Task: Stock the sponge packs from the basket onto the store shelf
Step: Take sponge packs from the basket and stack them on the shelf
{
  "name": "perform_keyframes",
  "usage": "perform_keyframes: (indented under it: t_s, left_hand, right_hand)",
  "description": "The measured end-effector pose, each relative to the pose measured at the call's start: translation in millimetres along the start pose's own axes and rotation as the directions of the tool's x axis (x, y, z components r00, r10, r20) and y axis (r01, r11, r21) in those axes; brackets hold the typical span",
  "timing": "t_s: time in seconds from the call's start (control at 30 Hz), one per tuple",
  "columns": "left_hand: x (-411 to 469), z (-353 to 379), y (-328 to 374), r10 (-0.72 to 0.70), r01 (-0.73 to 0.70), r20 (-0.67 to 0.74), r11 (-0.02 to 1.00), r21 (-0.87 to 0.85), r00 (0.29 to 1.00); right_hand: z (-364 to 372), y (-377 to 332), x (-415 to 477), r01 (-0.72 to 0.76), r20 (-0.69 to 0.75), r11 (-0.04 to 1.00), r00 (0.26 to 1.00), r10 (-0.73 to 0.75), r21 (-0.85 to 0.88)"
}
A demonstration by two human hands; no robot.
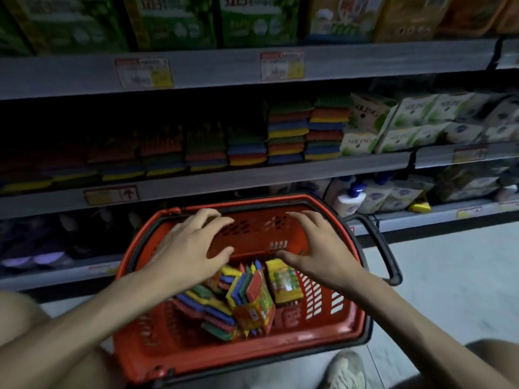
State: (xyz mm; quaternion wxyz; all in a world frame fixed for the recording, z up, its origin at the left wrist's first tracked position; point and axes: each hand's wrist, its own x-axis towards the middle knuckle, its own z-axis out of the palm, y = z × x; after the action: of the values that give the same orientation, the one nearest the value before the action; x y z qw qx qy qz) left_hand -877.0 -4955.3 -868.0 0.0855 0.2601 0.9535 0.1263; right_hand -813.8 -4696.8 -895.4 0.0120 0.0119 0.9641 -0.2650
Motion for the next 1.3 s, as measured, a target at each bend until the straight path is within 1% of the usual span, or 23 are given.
perform_keyframes:
  t_s: [0.1, 0.2, 0.23, 0.27, 0.33, 0.37, 0.43, 0.53, 0.6, 0.7, 0.8, 0.93, 1.0, 1.07, 1.1, 1.17, 1.3]
  left_hand:
    - [-6.8, 23.8, -24.9, -0.100, 0.069, 0.161, 0.980, 0.188, 0.982]
    - [-14.5, 50.6, -46.7, -0.134, 0.066, 0.257, 0.964, 0.258, 0.957]
    - [-20.8, 58.6, -56.6, -0.142, 0.064, 0.271, 0.958, 0.279, 0.952]
    - [-25.9, 64.9, -66.4, -0.136, 0.051, 0.254, 0.948, 0.314, 0.958]
    - [-36.3, 75.4, -89.7, -0.083, -0.001, 0.183, 0.909, 0.417, 0.980]
    - [-41.7, 79.8, -100.7, -0.067, -0.022, 0.174, 0.885, 0.466, 0.983]
    - [-53.0, 88.1, -114.2, -0.014, -0.073, 0.156, 0.843, 0.534, 0.988]
    - [-67.4, 95.1, -109.7, 0.034, -0.121, 0.162, 0.818, 0.563, 0.986]
    - [-77.1, 97.1, -103.2, 0.031, -0.122, 0.168, 0.817, 0.564, 0.985]
    - [-93.2, 100.9, -97.1, -0.023, -0.103, 0.196, 0.789, 0.605, 0.980]
    - [-101.6, 101.9, -93.3, -0.031, -0.095, 0.192, 0.787, 0.610, 0.981]
    - [-104.7, 100.0, -96.4, -0.046, -0.071, 0.182, 0.806, 0.588, 0.982]
    - [-103.2, 99.6, -97.6, -0.041, -0.060, 0.156, 0.807, 0.587, 0.987]
    - [-101.2, 98.2, -97.6, -0.043, -0.045, 0.138, 0.814, 0.579, 0.989]
    - [-100.3, 97.9, -98.2, -0.046, -0.040, 0.134, 0.816, 0.577, 0.990]
    - [-99.4, 97.7, -99.6, -0.050, -0.038, 0.136, 0.818, 0.573, 0.989]
    - [-96.0, 97.2, -103.7, -0.030, -0.049, 0.135, 0.838, 0.543, 0.990]
  right_hand:
    - [32.7, 8.9, -1.3, -0.055, 0.131, 0.981, 0.988, 0.080, -0.186]
    - [62.8, 22.4, -8.9, -0.126, 0.173, 0.951, 0.968, 0.180, -0.284]
    - [73.4, 27.7, -13.1, -0.122, 0.191, 0.938, 0.963, 0.192, -0.324]
    - [79.8, 33.3, -17.7, -0.111, 0.210, 0.927, 0.958, 0.195, -0.357]
    - [87.5, 40.7, -25.7, -0.083, 0.264, 0.914, 0.944, 0.200, -0.396]
    - [90.2, 42.2, -27.6, -0.082, 0.287, 0.915, 0.935, 0.207, -0.394]
    - [93.6, 44.8, -31.4, -0.094, 0.284, 0.917, 0.934, 0.216, -0.388]
    - [98.7, 47.8, -39.5, -0.085, 0.290, 0.913, 0.933, 0.214, -0.399]
    - [105.0, 48.0, -46.1, -0.070, 0.350, 0.909, 0.909, 0.228, -0.411]
    - [116.1, 43.3, -52.5, -0.032, 0.427, 0.916, 0.878, 0.218, -0.401]
    - [128.4, 31.4, -52.0, -0.001, 0.440, 0.945, 0.885, 0.153, -0.327]
    - [149.5, 4.2, -40.2, -0.051, 0.416, 0.992, 0.904, 0.097, -0.119]
    - [161.0, -5.4, -34.3, -0.048, 0.452, 0.995, 0.888, 0.082, -0.086]
    - [168.1, -10.1, -30.7, -0.030, 0.496, 0.996, 0.866, 0.070, -0.089]
    - [169.7, -10.7, -29.1, -0.023, 0.490, 0.995, 0.869, 0.067, -0.094]
    - [169.2, -11.4, -25.9, -0.029, 0.435, 0.993, 0.897, 0.075, -0.113]
    - [167.1, -7.5, -20.7, -0.087, 0.360, 0.989, 0.924, 0.125, -0.119]
